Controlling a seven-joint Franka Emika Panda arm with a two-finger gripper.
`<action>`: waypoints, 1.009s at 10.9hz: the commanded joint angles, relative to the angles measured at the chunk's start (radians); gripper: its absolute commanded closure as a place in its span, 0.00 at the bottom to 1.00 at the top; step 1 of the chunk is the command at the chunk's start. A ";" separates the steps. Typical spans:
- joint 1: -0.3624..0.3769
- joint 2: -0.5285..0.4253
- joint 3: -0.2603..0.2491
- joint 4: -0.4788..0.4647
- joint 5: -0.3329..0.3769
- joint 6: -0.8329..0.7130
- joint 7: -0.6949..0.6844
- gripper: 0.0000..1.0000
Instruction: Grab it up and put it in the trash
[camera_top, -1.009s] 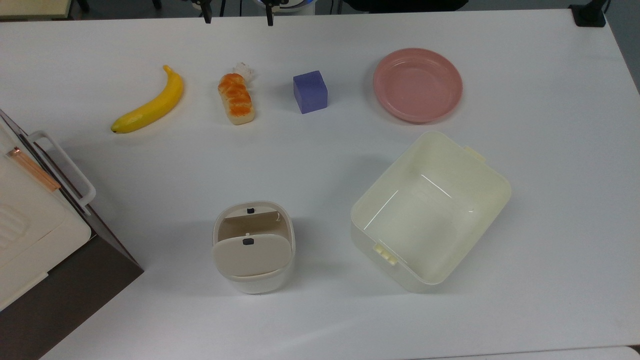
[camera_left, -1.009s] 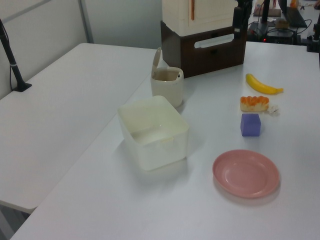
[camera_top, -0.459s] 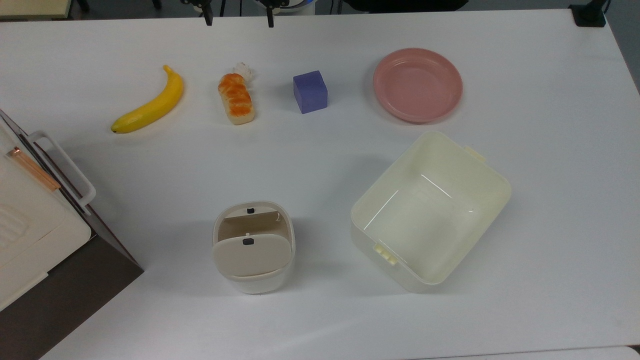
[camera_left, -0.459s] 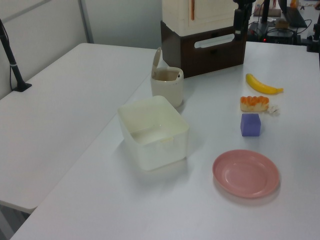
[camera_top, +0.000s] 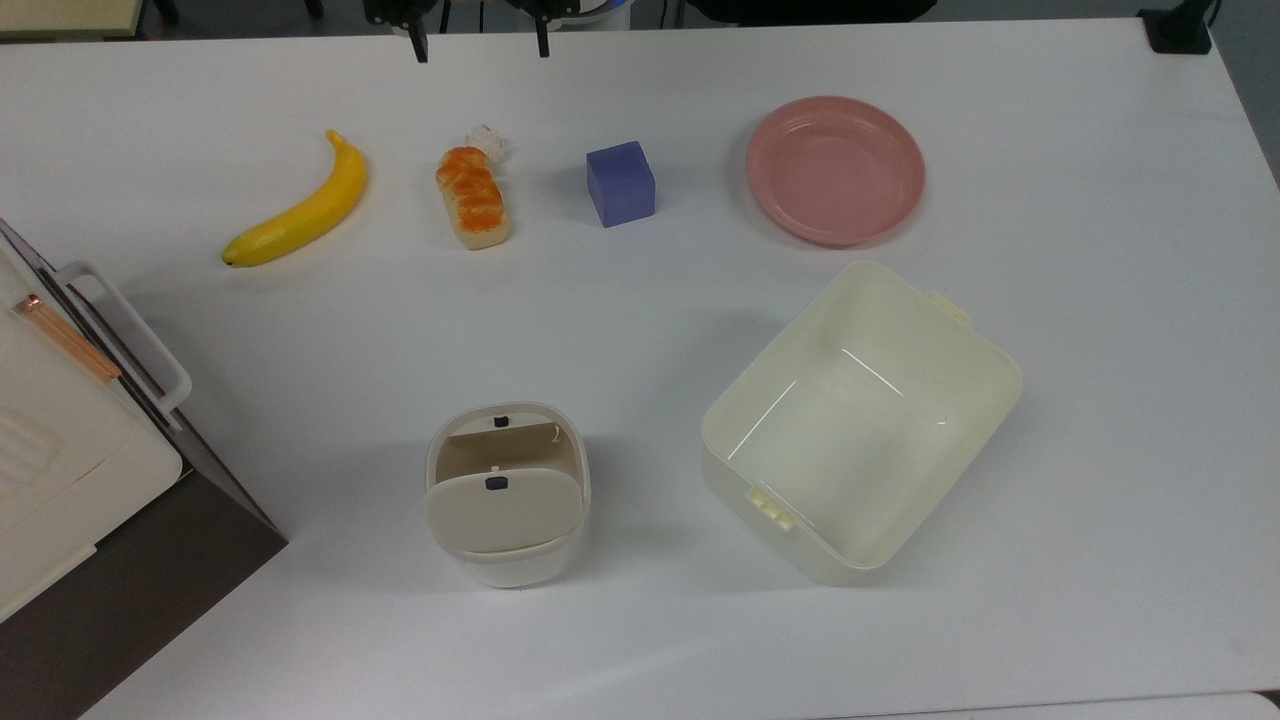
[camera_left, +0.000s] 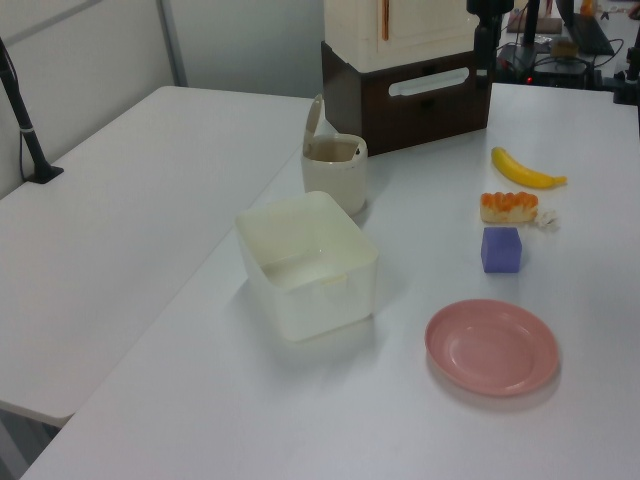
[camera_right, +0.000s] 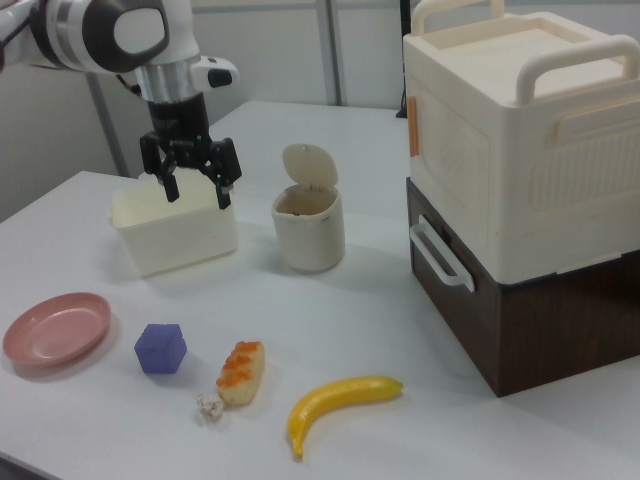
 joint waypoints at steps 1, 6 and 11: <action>0.040 -0.080 -0.009 -0.110 -0.034 -0.025 -0.053 0.00; 0.045 -0.241 -0.009 -0.410 -0.023 0.152 0.117 0.00; 0.051 -0.341 -0.011 -0.699 -0.039 0.375 0.170 0.00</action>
